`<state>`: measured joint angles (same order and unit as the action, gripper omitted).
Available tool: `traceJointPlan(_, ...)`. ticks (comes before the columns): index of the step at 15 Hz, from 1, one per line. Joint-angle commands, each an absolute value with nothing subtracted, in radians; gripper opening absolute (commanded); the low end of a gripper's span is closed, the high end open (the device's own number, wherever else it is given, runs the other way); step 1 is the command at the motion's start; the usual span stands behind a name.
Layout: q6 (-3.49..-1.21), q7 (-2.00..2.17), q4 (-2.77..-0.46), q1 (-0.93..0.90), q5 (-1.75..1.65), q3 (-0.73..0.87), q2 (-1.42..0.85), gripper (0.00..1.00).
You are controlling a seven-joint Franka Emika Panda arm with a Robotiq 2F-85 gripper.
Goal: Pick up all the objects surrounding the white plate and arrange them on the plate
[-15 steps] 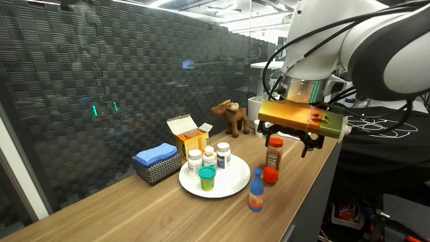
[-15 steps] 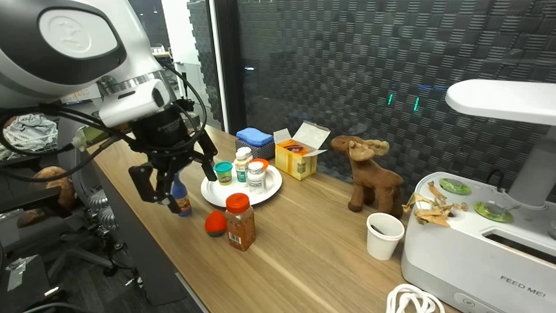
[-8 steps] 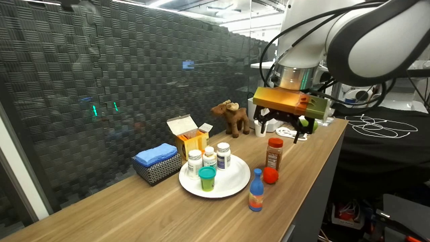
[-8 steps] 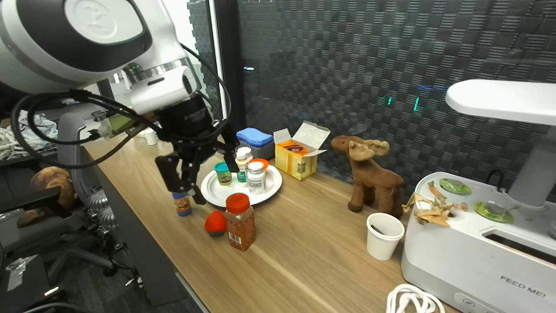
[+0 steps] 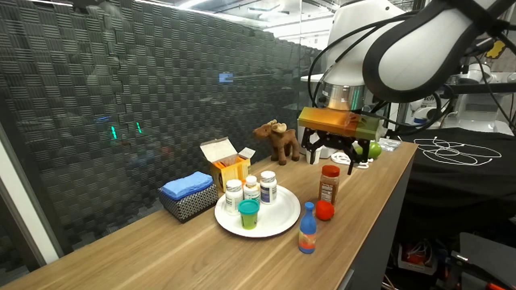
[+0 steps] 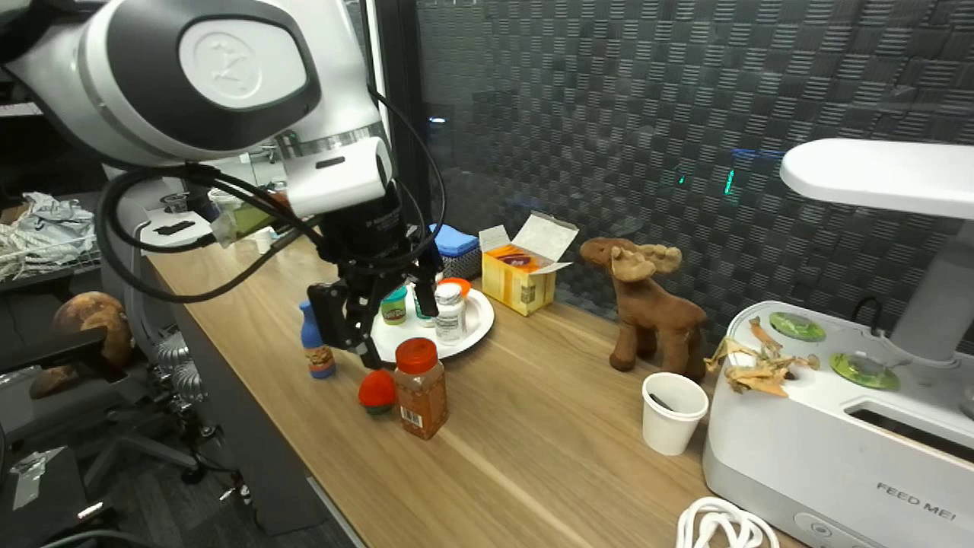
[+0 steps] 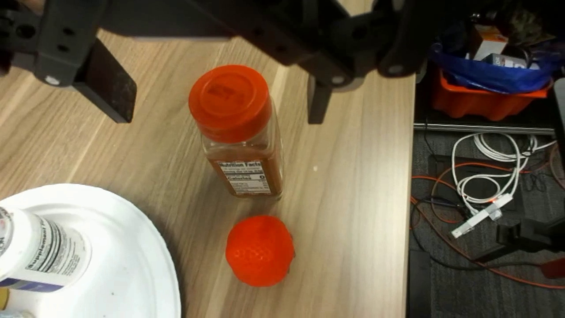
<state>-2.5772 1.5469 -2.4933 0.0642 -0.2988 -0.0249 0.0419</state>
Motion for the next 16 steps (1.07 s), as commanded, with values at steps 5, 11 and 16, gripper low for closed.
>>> traceJointPlan(5,-2.551,1.554,-2.447,0.051,-0.295,-0.004,-0.005,0.65)
traceJointPlan(11,-2.533,1.602,-2.454,0.046,-0.347,-0.001,0.022,0.24)
traceJointPlan(16,-2.436,1.69,-2.445,0.023,-0.449,-0.028,0.091,0.24)
